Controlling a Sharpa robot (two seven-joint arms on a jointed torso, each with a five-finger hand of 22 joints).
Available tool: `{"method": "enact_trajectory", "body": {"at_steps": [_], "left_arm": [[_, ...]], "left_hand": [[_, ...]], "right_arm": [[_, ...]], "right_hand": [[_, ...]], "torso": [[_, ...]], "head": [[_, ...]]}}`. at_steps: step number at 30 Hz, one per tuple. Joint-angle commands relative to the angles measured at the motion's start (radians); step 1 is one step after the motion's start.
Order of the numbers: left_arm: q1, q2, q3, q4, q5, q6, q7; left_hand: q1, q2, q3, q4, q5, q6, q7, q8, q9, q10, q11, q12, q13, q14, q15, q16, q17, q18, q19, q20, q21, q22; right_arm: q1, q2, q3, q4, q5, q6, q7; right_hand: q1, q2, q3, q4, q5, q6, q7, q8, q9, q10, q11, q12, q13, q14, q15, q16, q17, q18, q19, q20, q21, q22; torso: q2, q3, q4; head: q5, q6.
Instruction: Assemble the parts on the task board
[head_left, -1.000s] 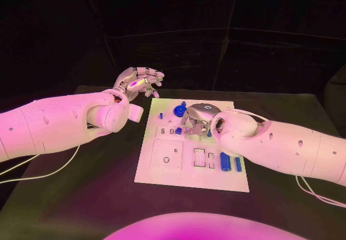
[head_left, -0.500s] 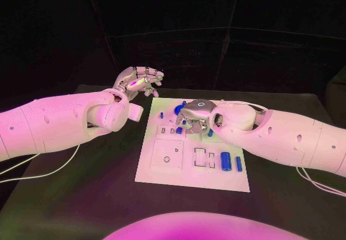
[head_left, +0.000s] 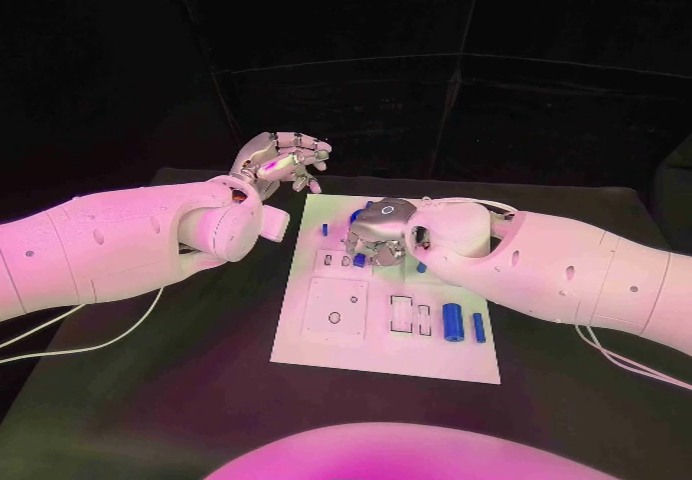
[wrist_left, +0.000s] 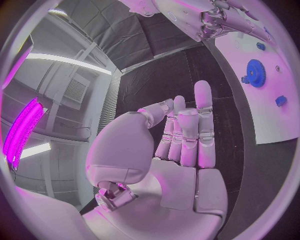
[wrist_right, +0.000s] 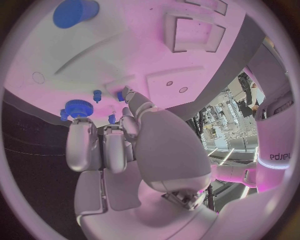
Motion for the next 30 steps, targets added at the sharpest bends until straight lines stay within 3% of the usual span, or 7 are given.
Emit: {"method": "enact_trajectory", "body": {"at_steps": [1,30], "left_arm": [[0.001,0.001,0.001,-0.001,0.001,0.004,0.012],[0.001,0.005,0.001,-0.003,0.001,0.006,0.004]], "left_hand": [[0.006,0.004,0.0,-0.004,0.003,0.003,0.005,-0.003,-0.001,-0.005,0.0,-0.004,-0.001,-0.007,-0.001,-0.004,-0.001,0.006,0.006,0.002,-0.003,-0.001],[0.007,0.005,0.001,-0.006,0.003,0.003,0.006,-0.002,-0.002,-0.005,0.0,-0.003,-0.003,-0.007,-0.001,-0.004,-0.002,0.007,0.007,0.002,-0.004,-0.002]], "right_arm": [[0.002,0.008,0.0,-0.01,-0.055,0.054,0.028],[0.001,0.06,-0.001,-0.082,-0.056,0.123,0.07]], "right_hand": [[-0.008,-0.001,0.005,0.0,-0.004,0.002,-0.004,0.006,0.001,-0.001,-0.005,-0.006,-0.002,0.07,-0.007,0.004,0.099,0.003,0.001,-0.006,-0.006,0.039],[-0.055,0.008,0.082,-0.018,-0.045,0.036,-0.002,0.006,0.001,0.0,-0.006,0.0,0.004,0.07,-0.01,0.002,0.1,0.004,-0.003,-0.012,-0.009,0.037]], "torso": [[0.0,0.0012,-0.0004],[-0.001,0.0015,-0.0027]], "head": [[0.002,-0.002],[0.013,-0.013]]}}
